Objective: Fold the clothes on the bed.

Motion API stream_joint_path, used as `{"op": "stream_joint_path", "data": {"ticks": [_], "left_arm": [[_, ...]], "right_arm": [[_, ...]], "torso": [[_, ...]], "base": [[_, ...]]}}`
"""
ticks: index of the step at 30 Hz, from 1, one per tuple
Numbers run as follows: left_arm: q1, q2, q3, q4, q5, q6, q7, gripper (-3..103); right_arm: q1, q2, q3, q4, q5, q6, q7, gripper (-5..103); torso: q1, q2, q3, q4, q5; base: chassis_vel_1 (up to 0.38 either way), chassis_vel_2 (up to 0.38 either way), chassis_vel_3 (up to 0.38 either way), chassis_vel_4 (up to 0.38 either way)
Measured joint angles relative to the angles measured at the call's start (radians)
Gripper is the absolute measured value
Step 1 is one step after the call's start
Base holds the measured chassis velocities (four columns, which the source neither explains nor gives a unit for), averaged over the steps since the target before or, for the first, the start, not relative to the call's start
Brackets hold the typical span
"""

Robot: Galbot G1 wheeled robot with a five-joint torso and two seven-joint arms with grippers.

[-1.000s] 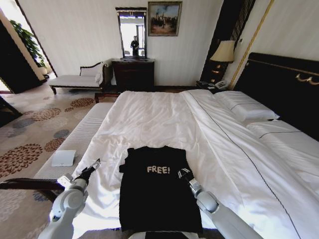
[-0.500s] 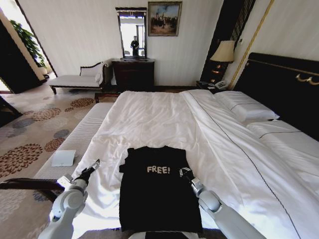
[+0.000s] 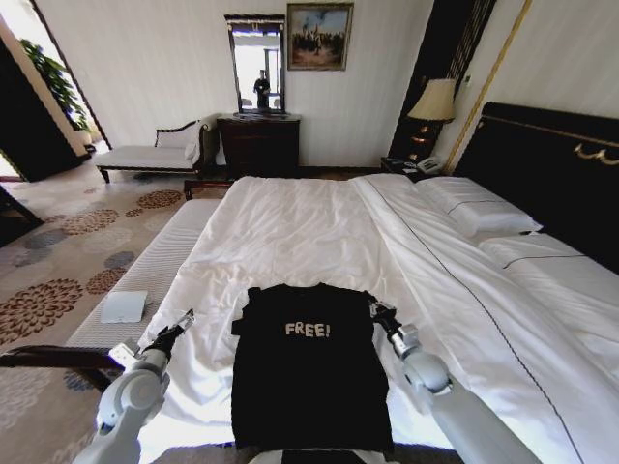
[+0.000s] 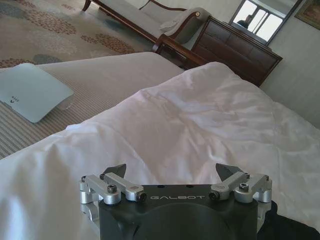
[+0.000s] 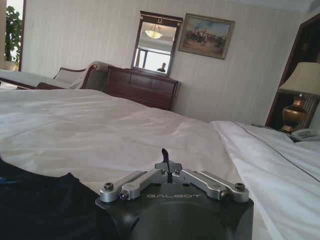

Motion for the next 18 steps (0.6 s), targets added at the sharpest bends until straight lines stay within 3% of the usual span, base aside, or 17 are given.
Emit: {"op": "stream_joint_path", "data": {"ticks": [18], "left_arm": [[0.006, -0.008, 0.003, -0.001, 0.003, -0.002, -0.005, 100]], "right_arm": [[-0.057, 0.021, 0.048, -0.048, -0.042, 0.002, 0.049, 0]], "torso": [[0.000, 0.000, 0.000, 0.0001, 0.0001]], "base": [[0.000, 0.000, 0.000, 0.000]]}}
